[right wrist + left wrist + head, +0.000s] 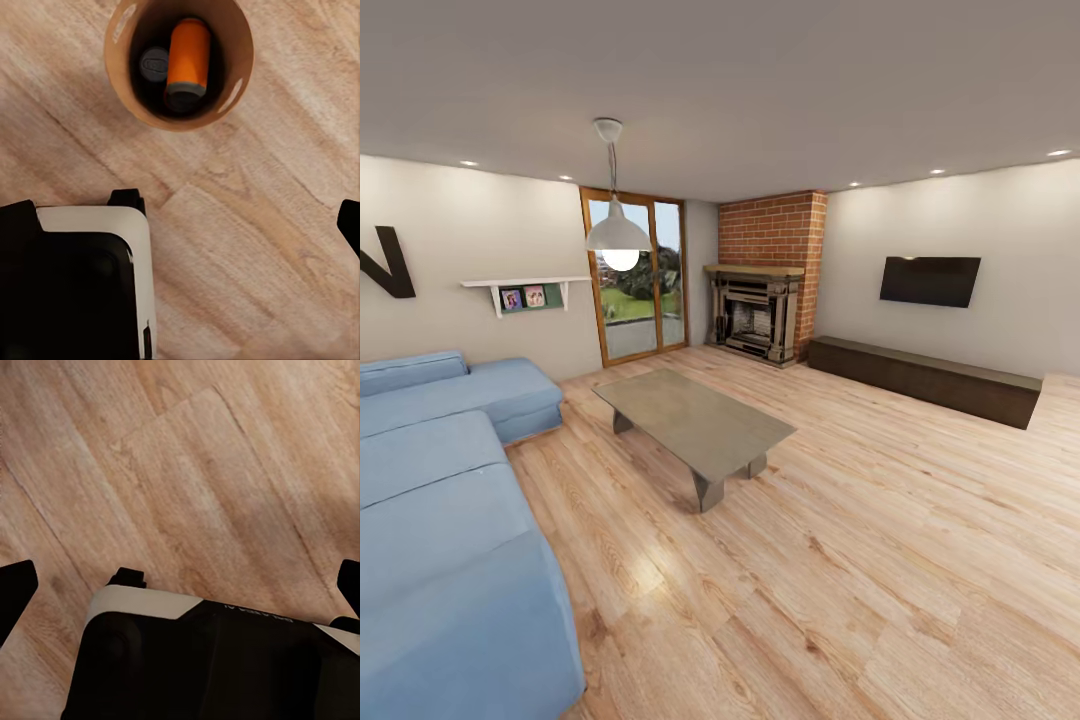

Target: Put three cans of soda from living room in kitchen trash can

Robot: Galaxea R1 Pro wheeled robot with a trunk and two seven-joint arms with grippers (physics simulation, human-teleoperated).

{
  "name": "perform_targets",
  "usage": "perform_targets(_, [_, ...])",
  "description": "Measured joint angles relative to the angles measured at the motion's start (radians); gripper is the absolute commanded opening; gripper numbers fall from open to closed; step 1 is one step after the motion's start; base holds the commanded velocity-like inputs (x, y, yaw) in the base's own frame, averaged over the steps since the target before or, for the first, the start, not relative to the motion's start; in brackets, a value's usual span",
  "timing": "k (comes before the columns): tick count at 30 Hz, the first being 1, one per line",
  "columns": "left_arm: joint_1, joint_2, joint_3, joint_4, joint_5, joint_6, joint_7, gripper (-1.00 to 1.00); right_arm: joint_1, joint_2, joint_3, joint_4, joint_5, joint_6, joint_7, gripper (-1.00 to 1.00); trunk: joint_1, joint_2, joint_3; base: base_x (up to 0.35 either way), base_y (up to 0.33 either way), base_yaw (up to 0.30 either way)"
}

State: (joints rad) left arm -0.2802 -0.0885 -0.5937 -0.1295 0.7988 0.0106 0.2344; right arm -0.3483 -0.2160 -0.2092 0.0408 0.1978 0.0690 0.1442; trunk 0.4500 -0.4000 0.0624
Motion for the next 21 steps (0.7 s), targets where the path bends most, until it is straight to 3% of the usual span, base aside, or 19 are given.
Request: perform_targets(21, [0.018,0.02,0.0,0.001,0.0,-0.001,0.0,1.0,0.002,0.01,0.001,-0.001,0.003,0.0,0.0,1.0,0.0,0.0,-0.027,0.0,0.0,0.0])
